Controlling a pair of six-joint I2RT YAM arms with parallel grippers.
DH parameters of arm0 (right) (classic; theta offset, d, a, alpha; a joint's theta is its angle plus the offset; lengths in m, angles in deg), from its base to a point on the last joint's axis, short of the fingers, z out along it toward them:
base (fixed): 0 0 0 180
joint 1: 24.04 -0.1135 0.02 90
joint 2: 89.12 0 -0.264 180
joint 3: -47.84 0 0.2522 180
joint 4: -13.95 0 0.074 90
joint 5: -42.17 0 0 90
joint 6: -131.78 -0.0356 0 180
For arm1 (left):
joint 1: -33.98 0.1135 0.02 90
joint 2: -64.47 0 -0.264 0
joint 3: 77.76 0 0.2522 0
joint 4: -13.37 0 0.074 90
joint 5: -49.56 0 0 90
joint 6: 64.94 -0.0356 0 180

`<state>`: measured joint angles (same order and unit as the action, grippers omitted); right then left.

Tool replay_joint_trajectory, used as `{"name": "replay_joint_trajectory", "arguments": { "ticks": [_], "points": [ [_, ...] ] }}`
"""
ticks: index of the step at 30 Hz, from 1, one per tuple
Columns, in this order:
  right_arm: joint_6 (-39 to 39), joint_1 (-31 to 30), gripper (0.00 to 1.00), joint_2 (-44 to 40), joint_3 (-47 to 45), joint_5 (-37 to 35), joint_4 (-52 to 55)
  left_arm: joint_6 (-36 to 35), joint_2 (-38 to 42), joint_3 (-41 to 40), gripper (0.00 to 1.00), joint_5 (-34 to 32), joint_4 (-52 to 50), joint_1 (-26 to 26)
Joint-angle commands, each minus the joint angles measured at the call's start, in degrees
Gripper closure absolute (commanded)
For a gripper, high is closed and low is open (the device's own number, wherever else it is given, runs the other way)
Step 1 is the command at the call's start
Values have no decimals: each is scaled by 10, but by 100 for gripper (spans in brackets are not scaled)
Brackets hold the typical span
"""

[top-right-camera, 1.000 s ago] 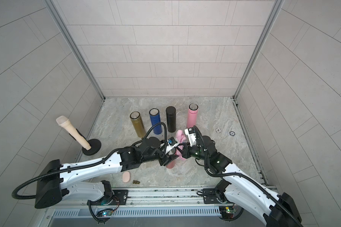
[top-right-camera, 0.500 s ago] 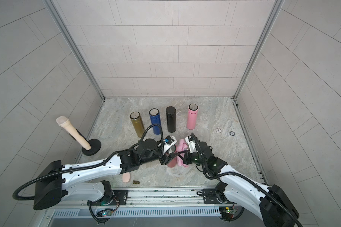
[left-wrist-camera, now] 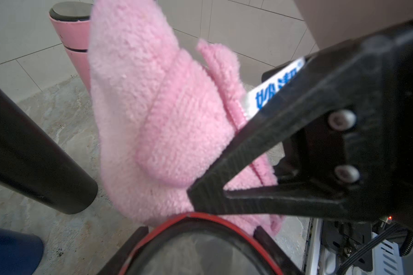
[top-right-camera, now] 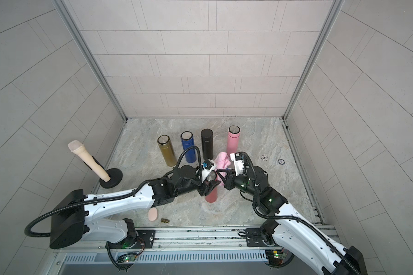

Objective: Wipe the surface of the thermos
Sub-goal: Wipe the dirt from the surface of the thermos.

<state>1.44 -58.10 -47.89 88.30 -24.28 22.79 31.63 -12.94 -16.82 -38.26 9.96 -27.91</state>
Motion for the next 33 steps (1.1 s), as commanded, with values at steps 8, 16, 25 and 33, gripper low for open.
{"name": "replay_joint_trajectory", "arguments": {
  "ticks": [8,16,25,33],
  "points": [
    [-35,-28,100,6,-136,-13,-26,124,-28,79,100,-177,-108,-4],
    [7,-94,100,-79,-62,-68,42,165,-41,95,100,-250,-121,-32],
    [-12,-146,100,-29,-110,-118,21,313,-73,193,100,-381,-283,-58],
    [4,-215,100,-77,-129,-169,5,442,-109,241,100,-423,-385,-58]
  ]
}}
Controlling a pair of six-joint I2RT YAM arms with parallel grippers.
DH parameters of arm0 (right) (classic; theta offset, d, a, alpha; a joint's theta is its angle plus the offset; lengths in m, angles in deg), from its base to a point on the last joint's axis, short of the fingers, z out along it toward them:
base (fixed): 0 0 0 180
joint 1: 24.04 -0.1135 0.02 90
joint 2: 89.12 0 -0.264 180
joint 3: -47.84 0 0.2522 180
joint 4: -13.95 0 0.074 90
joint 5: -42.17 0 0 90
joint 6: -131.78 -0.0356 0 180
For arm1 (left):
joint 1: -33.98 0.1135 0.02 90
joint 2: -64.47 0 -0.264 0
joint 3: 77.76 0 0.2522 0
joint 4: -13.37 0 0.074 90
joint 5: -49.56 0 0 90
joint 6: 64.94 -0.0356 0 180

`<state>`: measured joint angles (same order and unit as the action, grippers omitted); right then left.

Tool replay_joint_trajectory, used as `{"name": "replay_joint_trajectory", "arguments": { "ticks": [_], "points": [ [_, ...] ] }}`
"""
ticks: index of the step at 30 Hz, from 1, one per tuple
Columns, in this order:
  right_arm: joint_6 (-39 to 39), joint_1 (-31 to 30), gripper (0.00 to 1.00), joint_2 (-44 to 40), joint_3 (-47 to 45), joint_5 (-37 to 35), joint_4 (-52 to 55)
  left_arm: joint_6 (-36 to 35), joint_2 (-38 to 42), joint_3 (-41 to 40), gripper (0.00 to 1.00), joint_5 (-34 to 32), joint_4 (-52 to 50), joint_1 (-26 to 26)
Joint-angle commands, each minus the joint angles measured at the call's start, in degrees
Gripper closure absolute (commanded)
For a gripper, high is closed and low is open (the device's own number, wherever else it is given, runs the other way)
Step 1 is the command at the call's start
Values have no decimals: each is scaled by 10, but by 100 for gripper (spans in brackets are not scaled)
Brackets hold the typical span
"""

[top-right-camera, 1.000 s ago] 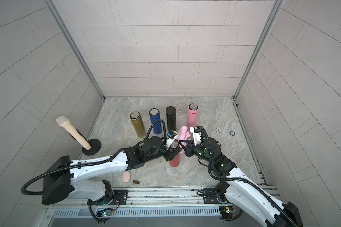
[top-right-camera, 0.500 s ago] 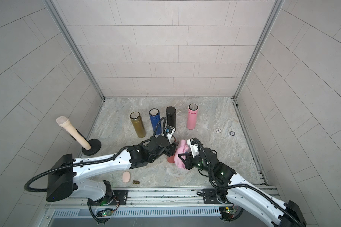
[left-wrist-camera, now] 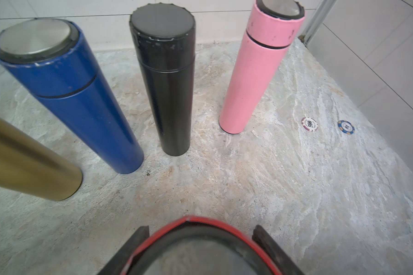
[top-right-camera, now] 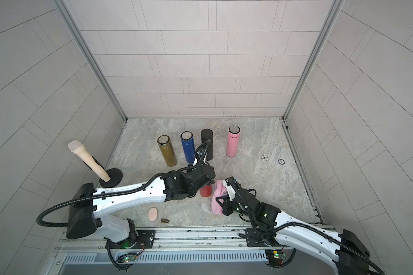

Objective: Wipe the surface of the thermos
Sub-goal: Wipe the dirt from the surface of the thermos.

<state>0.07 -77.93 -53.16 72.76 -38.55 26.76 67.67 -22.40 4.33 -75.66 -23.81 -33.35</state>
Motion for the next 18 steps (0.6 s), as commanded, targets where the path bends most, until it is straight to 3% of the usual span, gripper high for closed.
{"name": "replay_joint_trajectory", "arguments": {
  "ticks": [1,8,14,18],
  "points": [
    [31,-24,100,-28,34,-20,-44,87,-21,36,100,-47,-50,-3],
    [110,-59,100,4,76,43,-145,92,-19,42,100,-18,-7,-3],
    [81,-59,100,62,23,-6,-179,85,-1,43,100,-19,0,-2],
    [50,-59,100,48,-36,-57,-176,87,12,40,100,-12,8,-2]
  ]
}}
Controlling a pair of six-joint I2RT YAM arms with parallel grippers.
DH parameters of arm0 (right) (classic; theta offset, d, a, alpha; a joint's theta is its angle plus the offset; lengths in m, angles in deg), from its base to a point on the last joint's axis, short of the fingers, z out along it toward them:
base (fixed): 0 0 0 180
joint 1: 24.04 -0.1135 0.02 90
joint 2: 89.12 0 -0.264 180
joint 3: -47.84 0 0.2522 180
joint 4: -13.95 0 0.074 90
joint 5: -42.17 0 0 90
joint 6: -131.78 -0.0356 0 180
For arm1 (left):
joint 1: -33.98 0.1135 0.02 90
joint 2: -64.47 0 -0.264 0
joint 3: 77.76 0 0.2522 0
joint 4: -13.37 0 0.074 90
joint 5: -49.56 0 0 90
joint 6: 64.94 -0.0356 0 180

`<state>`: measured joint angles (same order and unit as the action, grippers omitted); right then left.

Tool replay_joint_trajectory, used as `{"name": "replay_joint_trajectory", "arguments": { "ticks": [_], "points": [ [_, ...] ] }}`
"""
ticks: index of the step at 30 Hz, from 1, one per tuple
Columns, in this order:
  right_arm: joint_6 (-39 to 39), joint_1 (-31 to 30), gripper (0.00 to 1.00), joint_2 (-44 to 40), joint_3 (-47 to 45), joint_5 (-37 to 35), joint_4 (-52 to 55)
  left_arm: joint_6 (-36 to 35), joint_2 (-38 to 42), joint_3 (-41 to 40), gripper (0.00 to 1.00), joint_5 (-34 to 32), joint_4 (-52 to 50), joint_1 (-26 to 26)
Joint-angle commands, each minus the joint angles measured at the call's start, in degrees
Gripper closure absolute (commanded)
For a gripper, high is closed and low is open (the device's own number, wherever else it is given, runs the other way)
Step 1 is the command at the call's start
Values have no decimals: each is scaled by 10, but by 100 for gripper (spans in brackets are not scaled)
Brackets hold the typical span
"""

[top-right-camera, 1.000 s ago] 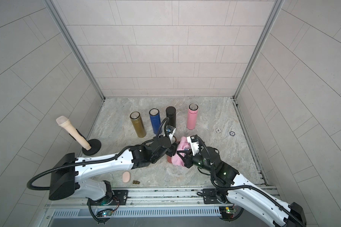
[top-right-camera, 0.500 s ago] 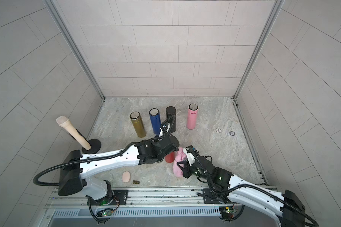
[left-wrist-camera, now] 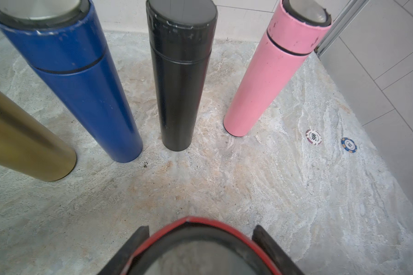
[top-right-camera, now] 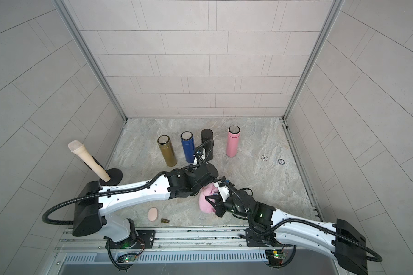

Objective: Wipe the surface of the thermos
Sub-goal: Wipe the dirt from the surface of the thermos.

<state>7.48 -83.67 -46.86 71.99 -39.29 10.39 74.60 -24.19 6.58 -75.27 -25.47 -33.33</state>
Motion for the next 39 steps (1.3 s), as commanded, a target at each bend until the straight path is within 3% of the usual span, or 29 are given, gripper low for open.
{"name": "replay_joint_trajectory", "arguments": {
  "ticks": [1,5,10,17,20,24,29,32,36,39],
  "points": [
    [-28,-2,100,-25,-35,-63,2,15,32,17,100,-12,28,-3],
    [-40,-2,100,-99,-48,-116,84,19,40,16,100,-11,31,-3],
    [-19,-2,100,-168,-20,-117,104,21,40,9,100,-11,44,-2],
    [5,-2,100,-88,56,-71,35,21,31,11,100,-5,51,-2],
    [0,-2,100,-37,69,-82,19,18,31,8,100,-2,59,-1],
    [-39,-2,100,6,52,-120,41,-6,34,8,100,1,59,0],
    [-119,-1,100,-15,5,-149,101,-62,51,5,100,19,46,25],
    [-124,-1,100,-48,13,-171,173,-154,71,-23,100,80,98,42],
    [-131,36,100,-122,47,-209,299,-317,81,-28,100,264,109,73],
    [-140,156,100,-152,53,-90,315,-397,106,-55,100,451,132,112]
  ]
}}
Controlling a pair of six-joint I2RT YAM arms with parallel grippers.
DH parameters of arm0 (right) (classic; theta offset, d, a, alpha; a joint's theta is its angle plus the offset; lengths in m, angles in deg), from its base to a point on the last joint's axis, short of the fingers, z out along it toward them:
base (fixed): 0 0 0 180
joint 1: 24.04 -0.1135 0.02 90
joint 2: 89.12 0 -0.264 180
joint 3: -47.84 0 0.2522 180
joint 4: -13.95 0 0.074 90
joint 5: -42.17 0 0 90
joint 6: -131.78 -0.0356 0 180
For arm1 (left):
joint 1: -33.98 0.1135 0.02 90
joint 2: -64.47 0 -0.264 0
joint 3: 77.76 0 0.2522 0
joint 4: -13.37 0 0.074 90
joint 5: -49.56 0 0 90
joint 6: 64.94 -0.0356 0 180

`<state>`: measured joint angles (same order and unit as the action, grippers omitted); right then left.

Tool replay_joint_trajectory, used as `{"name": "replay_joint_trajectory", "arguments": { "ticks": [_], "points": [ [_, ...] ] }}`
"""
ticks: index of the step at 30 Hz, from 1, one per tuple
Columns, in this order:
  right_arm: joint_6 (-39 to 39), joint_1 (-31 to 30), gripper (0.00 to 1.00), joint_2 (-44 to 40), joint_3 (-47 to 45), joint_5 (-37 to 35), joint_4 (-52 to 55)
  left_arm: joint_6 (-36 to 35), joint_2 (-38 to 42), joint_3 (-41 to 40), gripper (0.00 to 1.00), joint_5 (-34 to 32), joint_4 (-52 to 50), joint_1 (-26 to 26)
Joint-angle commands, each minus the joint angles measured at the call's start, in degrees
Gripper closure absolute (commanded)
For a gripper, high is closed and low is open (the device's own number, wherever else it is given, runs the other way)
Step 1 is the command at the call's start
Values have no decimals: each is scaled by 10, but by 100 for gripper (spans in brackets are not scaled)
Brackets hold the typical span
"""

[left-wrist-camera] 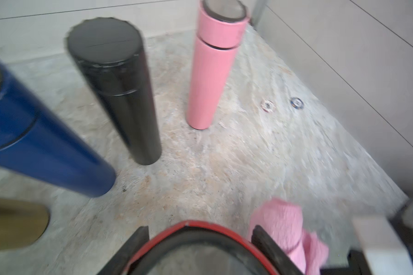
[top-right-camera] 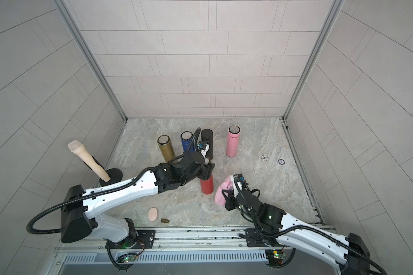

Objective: Wipe the surface of the thermos
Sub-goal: Wipe the dirt from the surface of the thermos.

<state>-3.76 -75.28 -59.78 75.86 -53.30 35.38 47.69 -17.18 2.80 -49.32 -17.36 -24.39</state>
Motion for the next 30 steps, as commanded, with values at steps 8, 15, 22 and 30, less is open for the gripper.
{"name": "replay_joint_trajectory", "arguments": {
  "ticks": [8,15,22,30],
  "points": [
    [-31,254,100,87,-1,292,-89,-284,66,-64,100,383,108,49],
    [-40,243,100,189,17,364,-206,-287,45,-95,100,358,197,51],
    [-44,235,100,111,84,376,-161,-282,15,-104,100,358,220,48],
    [-82,230,100,84,111,388,-178,-264,17,-125,100,321,248,48]
  ]
}}
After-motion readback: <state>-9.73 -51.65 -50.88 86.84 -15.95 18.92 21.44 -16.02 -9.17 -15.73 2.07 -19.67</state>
